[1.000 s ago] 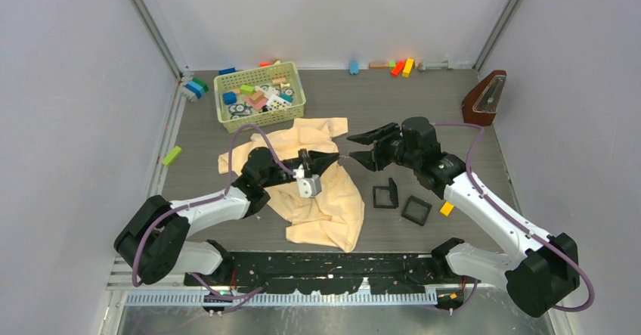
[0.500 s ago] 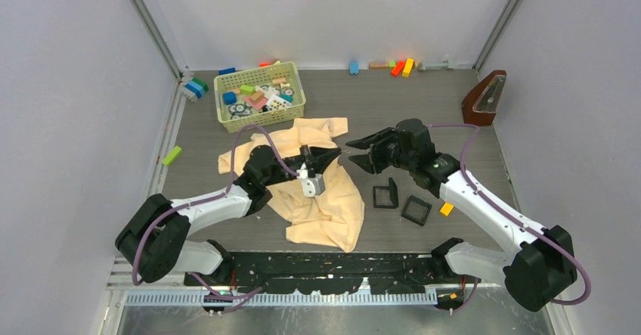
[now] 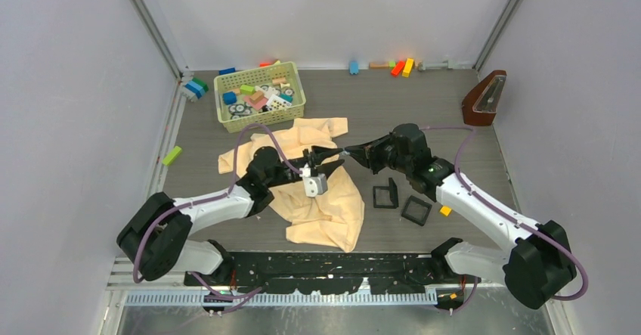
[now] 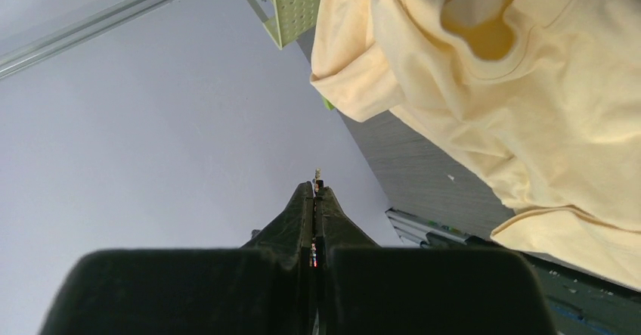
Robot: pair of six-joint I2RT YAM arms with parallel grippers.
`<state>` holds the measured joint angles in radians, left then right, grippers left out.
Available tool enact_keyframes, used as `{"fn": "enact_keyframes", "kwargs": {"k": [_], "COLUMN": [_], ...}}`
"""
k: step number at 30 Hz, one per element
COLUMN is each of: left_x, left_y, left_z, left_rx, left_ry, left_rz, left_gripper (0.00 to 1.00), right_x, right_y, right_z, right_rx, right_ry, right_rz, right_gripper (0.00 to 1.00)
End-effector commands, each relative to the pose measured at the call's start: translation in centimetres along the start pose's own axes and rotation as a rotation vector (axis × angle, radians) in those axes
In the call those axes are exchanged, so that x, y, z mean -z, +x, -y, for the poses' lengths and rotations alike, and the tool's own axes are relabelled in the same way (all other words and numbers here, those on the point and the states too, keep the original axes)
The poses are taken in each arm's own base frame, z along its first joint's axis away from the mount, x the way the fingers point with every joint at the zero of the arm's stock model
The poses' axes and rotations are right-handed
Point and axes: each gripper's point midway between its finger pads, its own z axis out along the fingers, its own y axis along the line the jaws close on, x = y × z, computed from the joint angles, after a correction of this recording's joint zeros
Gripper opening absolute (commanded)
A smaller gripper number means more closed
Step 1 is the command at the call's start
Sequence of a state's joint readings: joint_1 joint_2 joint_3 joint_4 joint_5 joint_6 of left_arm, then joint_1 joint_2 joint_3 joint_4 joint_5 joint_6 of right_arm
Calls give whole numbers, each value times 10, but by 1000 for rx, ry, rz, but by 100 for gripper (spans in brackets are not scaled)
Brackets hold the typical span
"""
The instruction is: Remove the brooch from the garment
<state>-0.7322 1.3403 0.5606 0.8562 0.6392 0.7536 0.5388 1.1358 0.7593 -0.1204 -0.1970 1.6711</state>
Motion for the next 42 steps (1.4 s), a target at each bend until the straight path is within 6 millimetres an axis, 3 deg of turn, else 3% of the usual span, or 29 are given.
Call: {"fn": "enact_keyframes", "kwargs": {"k": [1, 3, 6, 8, 11, 15, 20, 23, 31, 42], "left_x": [0, 5, 14, 22, 34, 41, 37, 32, 29, 19], "left_y": [-35, -43, -52, -49, -39, -35, -41, -43, -44, -58], "left_z": [-14, -13, -19, -25, -22, -9, 4, 7, 3, 6], "left_rx": [76, 166, 385, 600, 746, 642, 542, 495, 417, 435], "left_ry": [-53, -75, -151, -242, -301, -228, -119, -71, -50, 10], "left_rz": [81, 88, 88, 61, -22, -82, -63, -47, -44, 30], "left_gripper": [40, 49, 54, 60, 72, 86, 90, 99, 99, 88], "right_x": [8, 9, 15, 20, 28, 39, 46, 47, 50, 48], "right_y": [-12, -13, -3, 6, 21, 44, 63, 70, 77, 81], "right_z": [-21, -25, -42, -47, -45, -41, -30, -27, -23, -22], "right_rx": [119, 188, 338, 462, 654, 786, 833, 827, 823, 825], "right_ry": [-106, -132, -251, -309, -348, -408, -437, -438, -433, -438], "right_rz": [94, 106, 79, 50, -18, -144, -274, -329, -388, -406], "right_gripper": [0, 0, 0, 0, 1, 0, 0, 1, 1, 0]}}
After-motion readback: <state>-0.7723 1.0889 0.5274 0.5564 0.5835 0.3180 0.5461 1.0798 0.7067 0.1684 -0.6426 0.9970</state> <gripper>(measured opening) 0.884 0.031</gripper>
